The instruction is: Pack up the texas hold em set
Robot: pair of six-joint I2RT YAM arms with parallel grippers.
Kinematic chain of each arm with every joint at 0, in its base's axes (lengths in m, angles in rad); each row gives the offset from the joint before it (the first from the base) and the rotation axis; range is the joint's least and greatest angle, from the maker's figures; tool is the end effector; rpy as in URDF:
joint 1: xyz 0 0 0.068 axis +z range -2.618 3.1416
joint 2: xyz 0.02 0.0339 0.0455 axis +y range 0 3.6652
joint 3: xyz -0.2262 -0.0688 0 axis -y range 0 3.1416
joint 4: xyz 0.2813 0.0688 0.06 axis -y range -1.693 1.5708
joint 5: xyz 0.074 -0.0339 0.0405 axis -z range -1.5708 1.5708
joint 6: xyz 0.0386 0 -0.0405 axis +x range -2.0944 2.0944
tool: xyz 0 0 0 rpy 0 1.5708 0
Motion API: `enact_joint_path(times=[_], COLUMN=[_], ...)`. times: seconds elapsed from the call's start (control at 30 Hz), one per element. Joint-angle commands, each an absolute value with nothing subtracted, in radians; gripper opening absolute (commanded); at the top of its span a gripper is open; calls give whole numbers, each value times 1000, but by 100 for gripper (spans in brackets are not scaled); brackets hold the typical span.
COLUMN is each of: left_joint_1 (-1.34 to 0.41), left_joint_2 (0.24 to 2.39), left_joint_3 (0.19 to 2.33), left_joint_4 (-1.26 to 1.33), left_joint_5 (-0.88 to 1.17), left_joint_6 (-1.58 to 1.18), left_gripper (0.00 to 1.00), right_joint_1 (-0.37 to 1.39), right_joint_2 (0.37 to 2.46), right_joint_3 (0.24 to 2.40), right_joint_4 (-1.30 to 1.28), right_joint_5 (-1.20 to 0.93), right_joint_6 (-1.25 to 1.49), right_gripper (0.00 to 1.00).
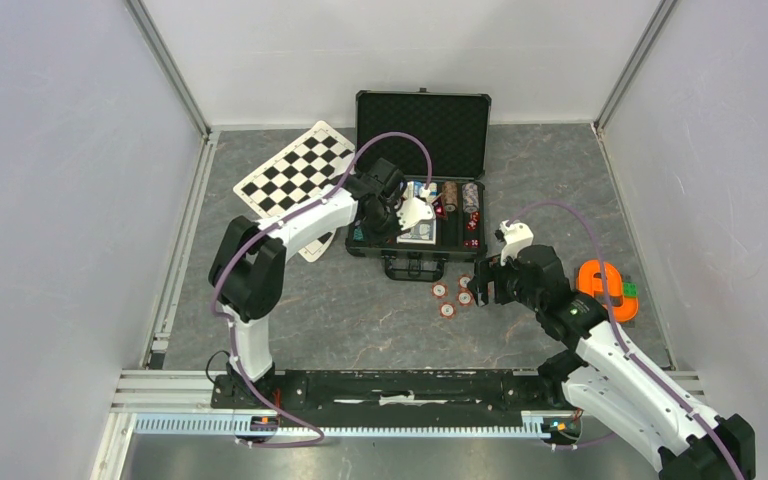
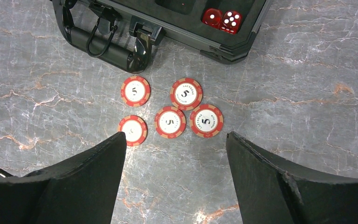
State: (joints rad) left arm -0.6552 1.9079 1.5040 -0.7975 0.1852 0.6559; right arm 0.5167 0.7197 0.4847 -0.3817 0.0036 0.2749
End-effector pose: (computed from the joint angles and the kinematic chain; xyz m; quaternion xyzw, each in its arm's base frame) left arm 0.3267 -0.2600 0.1672 0.6101 0.7655 -0.0908 0.1829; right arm 0.1994 0.1132 0.1903 -0.1063 0.8820 0.1756 0.4243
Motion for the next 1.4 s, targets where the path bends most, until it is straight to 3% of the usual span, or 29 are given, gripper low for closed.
enact_joint_path(times=[0.0,0.83,1.37], left_joint_1=[-646,-663,-664], left_joint_2=[1922,1942,1943], left_joint_3=[1525,1471,1377], left_joint_4=[-748,-741,-575], left_joint_5=[183,153,191], left_joint_6=[651,656,636], left_gripper=[2,2,2], right_joint_1=[512,500,497], right_joint_2=[713,732,730], right_joint_3=[491,499,488], right_joint_4=[-354,-349,-346], right_joint_5=[7,3,-26], right_joint_6=[266,261,271], right_gripper=[84,84,84])
